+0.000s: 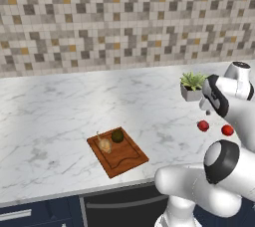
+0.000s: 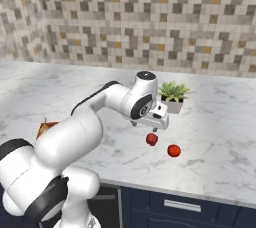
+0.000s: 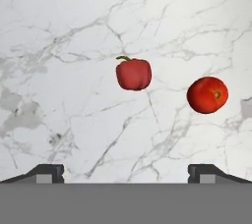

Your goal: Place the avocado, onion, tomato, and bell pepper on the cutting board.

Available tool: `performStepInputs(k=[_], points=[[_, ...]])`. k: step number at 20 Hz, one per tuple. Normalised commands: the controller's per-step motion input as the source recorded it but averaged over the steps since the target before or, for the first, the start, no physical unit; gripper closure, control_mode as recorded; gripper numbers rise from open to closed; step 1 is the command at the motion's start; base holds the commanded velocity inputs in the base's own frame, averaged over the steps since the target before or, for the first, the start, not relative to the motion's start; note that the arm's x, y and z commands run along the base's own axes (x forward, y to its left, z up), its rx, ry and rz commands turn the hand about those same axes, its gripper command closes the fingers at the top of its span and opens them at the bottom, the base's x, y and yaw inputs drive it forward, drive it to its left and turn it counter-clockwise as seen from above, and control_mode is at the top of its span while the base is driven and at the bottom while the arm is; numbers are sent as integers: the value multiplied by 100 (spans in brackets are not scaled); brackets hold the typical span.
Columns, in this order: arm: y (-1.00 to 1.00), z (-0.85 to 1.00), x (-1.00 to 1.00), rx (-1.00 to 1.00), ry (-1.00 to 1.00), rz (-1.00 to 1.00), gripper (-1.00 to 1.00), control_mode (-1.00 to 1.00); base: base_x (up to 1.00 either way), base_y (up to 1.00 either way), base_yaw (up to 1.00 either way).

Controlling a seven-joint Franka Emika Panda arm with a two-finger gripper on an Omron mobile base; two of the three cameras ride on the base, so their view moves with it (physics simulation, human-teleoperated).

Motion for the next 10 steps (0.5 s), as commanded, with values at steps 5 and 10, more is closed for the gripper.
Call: performStepInputs(k=[5, 10], points=[[-2, -12, 21, 0, 1, 0, -100, -100, 0, 0, 0], [0, -17, 28, 0, 3, 0, -100, -100, 0, 0, 0]])
